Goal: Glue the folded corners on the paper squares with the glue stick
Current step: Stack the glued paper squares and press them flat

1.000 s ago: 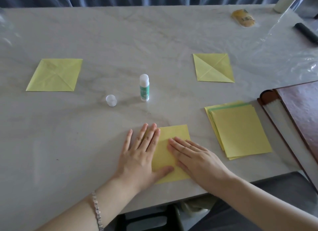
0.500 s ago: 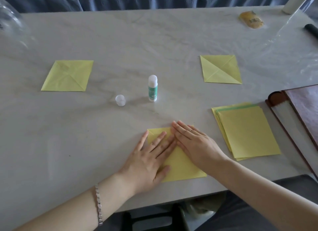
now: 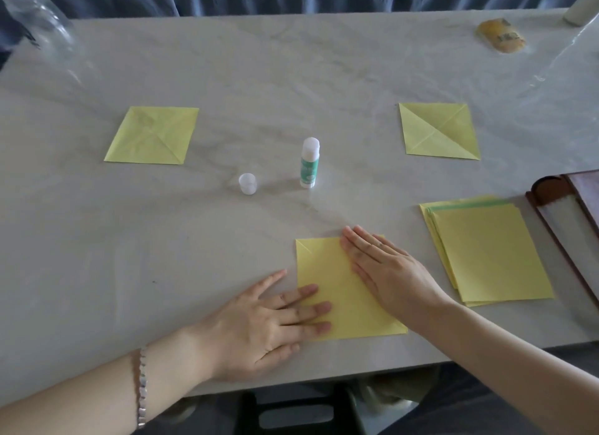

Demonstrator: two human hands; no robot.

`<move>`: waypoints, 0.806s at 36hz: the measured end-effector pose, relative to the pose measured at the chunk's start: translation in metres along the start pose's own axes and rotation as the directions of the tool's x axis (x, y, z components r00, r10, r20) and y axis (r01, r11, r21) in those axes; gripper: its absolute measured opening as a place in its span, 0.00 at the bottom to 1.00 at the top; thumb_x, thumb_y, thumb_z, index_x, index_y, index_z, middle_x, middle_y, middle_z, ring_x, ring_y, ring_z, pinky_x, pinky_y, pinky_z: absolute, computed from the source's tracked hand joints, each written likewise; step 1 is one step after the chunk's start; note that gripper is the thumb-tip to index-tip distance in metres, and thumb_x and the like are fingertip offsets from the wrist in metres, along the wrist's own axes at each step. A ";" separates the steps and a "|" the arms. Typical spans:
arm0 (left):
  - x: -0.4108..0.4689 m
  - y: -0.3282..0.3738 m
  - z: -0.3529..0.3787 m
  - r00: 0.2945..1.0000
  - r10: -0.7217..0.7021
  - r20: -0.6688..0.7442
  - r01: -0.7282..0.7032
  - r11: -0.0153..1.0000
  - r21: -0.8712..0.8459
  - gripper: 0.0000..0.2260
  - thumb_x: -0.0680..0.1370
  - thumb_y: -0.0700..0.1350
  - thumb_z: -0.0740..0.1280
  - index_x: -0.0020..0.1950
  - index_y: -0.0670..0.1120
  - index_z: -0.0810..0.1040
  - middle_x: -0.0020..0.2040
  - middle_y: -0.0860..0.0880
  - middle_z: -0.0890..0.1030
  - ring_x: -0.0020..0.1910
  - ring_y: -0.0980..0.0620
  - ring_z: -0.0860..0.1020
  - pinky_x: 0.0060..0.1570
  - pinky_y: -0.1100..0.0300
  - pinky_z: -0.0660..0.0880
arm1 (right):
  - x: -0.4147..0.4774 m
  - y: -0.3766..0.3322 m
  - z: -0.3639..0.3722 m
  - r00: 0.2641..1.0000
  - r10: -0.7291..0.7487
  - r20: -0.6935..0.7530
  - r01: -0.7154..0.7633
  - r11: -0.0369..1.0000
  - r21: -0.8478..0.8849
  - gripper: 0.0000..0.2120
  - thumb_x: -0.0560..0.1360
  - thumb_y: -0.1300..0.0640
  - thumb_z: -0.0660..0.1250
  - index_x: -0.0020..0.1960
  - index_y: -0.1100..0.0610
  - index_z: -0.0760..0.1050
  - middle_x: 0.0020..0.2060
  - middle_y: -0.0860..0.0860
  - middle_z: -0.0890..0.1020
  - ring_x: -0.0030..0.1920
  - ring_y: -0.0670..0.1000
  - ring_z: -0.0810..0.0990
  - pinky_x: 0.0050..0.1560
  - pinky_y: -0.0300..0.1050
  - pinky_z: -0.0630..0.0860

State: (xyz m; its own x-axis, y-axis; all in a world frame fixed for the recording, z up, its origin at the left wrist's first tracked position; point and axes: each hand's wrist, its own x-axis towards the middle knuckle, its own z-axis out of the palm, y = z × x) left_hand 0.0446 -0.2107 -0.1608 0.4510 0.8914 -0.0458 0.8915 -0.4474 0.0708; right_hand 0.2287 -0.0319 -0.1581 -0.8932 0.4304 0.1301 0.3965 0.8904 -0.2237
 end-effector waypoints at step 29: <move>0.045 0.005 -0.007 0.797 -0.562 -0.222 0.556 0.826 -0.094 0.24 0.75 0.52 0.55 0.65 0.43 0.76 0.66 0.47 0.76 0.64 0.48 0.75 0.63 0.46 0.60 | -0.001 -0.064 0.012 0.995 0.084 -0.047 -0.082 0.996 0.034 0.20 0.74 0.60 0.54 0.61 0.66 0.75 0.61 0.59 0.77 0.63 0.57 0.75 0.66 0.45 0.62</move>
State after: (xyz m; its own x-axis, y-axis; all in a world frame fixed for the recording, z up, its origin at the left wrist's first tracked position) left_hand 0.0690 -0.1723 -0.1560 -0.1512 0.9778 0.1449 0.9829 0.1332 0.1270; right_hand 0.2014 -0.0909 -0.1553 -0.8459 0.5100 0.1558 0.4612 0.8463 -0.2666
